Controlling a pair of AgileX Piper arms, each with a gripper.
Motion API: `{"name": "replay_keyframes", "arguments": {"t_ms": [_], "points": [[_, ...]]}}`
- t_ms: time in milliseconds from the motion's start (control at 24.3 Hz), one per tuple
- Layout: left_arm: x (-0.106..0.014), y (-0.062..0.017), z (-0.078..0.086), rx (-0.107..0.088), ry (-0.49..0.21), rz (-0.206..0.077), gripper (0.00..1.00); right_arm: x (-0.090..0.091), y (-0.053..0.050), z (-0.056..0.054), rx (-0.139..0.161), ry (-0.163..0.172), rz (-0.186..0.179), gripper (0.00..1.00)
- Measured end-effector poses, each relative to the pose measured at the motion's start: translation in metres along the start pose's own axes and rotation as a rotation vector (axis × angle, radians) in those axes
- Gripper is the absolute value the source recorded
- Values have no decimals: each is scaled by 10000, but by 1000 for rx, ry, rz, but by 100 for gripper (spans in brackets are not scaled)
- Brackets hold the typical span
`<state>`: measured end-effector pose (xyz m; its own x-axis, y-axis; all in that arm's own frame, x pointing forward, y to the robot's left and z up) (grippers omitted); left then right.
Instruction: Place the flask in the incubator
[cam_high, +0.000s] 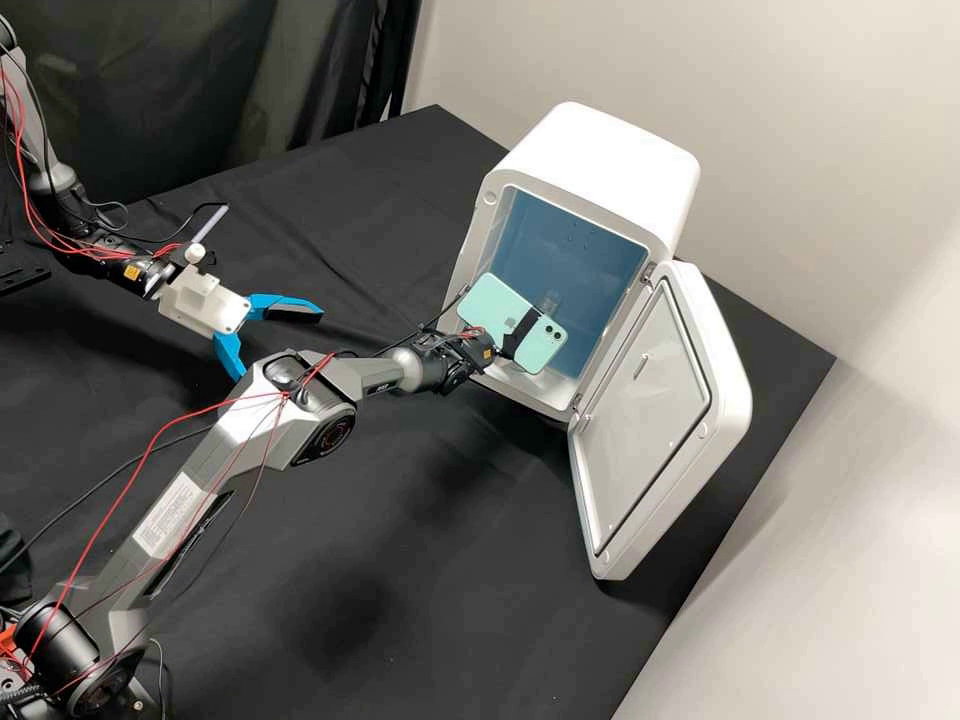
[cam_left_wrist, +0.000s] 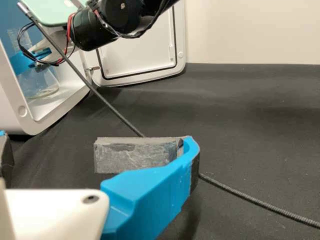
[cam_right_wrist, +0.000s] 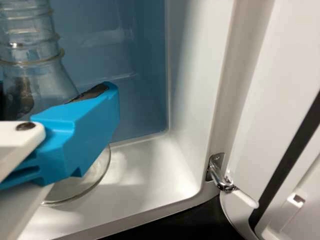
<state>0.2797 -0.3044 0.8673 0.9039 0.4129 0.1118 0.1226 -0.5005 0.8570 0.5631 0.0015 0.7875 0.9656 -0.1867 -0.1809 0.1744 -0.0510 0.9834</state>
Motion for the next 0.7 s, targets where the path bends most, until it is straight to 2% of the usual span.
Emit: {"name": "replay_keyframes", "arguments": {"t_ms": [165,701], "points": [[-12,33,10,2,-2,6,100,0,0,0,0,0,0,0],[-17,44,23,2,-3,3,100,0,-17,-16,-1,3,-3,0]]}}
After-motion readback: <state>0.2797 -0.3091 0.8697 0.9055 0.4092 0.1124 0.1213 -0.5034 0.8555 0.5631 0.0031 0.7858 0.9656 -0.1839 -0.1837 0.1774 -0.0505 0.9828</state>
